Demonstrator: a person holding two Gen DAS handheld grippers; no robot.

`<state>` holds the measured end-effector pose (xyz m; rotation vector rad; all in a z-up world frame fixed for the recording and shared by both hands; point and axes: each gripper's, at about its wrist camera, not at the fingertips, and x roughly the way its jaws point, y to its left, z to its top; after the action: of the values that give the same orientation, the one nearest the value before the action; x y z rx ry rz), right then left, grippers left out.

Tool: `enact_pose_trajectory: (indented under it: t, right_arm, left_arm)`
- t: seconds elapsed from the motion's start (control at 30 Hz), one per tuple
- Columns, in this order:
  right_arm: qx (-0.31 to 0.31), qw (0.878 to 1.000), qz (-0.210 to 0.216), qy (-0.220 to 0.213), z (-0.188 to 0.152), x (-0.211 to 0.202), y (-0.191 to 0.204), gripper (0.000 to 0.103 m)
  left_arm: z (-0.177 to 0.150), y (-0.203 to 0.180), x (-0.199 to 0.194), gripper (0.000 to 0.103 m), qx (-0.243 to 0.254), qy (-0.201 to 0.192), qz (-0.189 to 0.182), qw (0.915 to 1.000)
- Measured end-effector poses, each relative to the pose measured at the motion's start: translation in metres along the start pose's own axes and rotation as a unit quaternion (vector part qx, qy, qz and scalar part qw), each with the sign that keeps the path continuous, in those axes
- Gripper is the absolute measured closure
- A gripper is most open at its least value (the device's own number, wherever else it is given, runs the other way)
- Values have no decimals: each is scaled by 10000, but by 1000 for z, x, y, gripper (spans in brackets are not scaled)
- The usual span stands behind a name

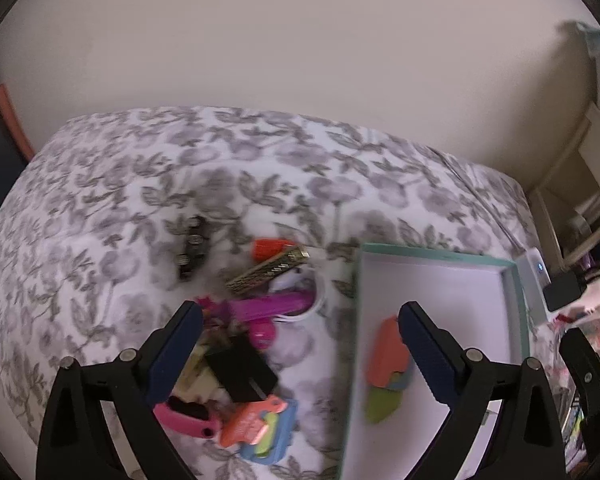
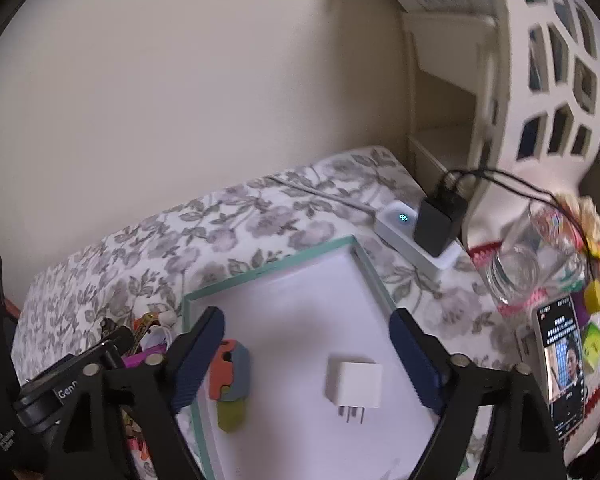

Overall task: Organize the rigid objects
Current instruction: 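Move both tools back over the pile of items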

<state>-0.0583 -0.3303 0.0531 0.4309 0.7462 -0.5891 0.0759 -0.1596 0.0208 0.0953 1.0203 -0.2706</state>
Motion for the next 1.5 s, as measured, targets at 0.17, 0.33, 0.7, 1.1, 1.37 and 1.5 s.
enact_pose_trajectory:
  t: [0.17, 0.33, 0.7, 1.1, 1.37, 1.5]
  right_arm:
    - [-281, 9984, 136, -480, -7, -22, 27, 3]
    - [-780, 9926, 36, -926, -17, -46, 66, 2]
    - [-997, 9899, 238, -981, -33, -72, 123, 2]
    - [-1519, 9856, 746, -40, -71, -26, 176, 2]
    - [-1375, 9804, 996, 999, -99, 30, 176, 5]
    - [-1234, 9773, 983, 1413, -111, 49, 169, 9]
  left_arm:
    - [-1, 33, -22, 1, -425, -261, 320, 9982]
    - [-8, 70, -50, 1, -760, -509, 696, 9934]
    - [-28, 136, -73, 1, -964, -526, 1330, 9850]
    - [-39, 185, -41, 1, -1381, 144, 1065, 9846]
    - [-42, 180, -22, 1, -1433, 498, 759, 9855]
    - [-46, 170, -5, 1, -1381, 827, 476, 9858]
